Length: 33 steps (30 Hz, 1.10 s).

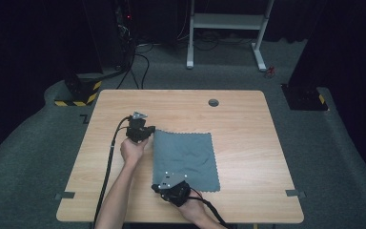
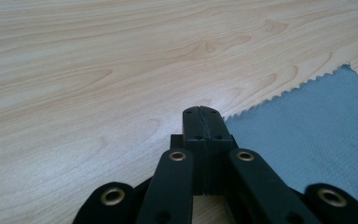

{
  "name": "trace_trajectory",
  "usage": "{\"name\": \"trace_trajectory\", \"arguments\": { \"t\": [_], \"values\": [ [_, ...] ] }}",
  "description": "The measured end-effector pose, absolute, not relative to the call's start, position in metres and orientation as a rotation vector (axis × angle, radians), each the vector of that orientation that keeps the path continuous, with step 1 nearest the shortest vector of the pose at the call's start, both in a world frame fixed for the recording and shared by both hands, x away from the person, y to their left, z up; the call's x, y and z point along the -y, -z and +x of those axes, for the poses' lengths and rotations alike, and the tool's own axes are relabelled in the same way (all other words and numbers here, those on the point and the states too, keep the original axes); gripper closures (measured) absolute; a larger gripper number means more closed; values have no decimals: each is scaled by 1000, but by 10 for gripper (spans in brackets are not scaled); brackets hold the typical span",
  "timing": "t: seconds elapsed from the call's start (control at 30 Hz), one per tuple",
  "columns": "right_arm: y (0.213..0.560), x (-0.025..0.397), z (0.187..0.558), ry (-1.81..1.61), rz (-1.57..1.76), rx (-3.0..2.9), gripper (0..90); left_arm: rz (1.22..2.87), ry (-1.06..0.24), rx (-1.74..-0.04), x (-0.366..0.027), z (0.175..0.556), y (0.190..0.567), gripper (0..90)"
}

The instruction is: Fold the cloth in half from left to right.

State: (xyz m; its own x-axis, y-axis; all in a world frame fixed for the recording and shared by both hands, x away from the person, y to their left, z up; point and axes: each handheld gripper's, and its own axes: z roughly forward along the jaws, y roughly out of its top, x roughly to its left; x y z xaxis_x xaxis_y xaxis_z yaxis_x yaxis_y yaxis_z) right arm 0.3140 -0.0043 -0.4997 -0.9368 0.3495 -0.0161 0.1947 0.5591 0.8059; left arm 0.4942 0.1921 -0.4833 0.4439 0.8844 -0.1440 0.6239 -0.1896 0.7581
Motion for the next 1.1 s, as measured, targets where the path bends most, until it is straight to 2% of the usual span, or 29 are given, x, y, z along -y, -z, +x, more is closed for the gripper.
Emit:
{"name": "trace_trajectory", "arguments": {
  "t": [0.73, 1.1],
  "values": [
    [505, 47, 315, -1310, 561, -2577, 900, 1953, -416, -1251, -162, 501, 490, 900],
    [506, 69, 316, -1316, 614, -2550, 900, 1987, -425, -1196, -141, 504, 482, 900]
  ]
}}
